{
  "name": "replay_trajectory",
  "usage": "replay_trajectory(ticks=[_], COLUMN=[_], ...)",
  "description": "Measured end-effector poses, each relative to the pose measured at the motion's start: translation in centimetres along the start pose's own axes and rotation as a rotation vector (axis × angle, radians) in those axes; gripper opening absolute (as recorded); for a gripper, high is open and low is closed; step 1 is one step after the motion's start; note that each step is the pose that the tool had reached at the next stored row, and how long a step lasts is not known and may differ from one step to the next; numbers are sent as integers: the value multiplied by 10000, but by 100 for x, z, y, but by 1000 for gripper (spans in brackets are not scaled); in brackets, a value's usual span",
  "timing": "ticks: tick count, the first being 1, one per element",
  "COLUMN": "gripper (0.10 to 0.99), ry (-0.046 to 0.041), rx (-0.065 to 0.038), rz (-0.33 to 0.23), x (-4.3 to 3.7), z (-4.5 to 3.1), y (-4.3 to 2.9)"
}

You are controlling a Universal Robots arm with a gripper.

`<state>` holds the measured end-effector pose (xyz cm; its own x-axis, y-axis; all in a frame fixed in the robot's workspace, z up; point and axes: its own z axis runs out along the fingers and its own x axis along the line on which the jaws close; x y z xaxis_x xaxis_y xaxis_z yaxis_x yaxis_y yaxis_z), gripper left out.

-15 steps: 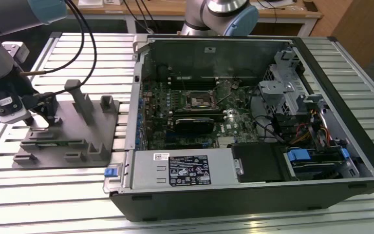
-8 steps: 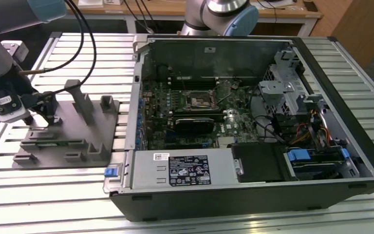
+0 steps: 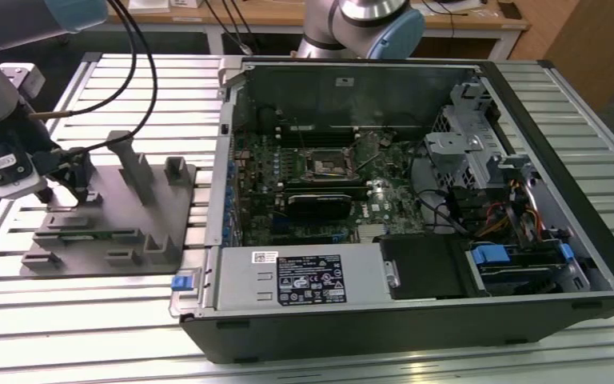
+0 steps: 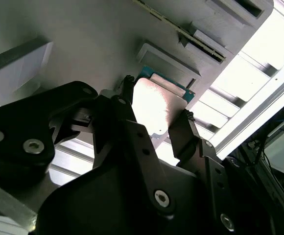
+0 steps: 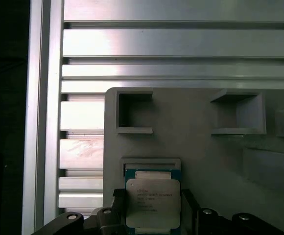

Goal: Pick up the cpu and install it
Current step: 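Pick up the cpu and move it towards the insertion slot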

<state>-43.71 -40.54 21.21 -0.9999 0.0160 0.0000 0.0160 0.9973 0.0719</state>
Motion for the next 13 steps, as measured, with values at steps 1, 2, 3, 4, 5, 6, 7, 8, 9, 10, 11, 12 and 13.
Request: replay_trajectory(ticks=[1, 2, 3, 4, 5, 6, 7, 8, 9, 10, 11, 12, 13], gripper=[537, 537, 537, 537, 537, 537, 537, 537, 537, 537, 537, 537, 537], ry=[0, 1, 1, 1, 0, 1, 1, 1, 2, 3, 2, 2, 2], rx=[1, 1, 0, 0, 0, 1, 1, 0, 1, 2, 2, 2, 2], rz=[0, 0, 0, 0, 0, 0, 0, 1, 0, 0, 1, 0, 0], x=[0, 0, 0, 0, 0, 0, 0, 0, 0, 0, 0, 0, 0], z=[-4, -8, -11, -13, -16, -18, -21, -23, -27, -31, -35, -39, -44], y=[0, 1, 1, 1, 1, 1, 1, 2, 2, 2, 2, 3, 3])
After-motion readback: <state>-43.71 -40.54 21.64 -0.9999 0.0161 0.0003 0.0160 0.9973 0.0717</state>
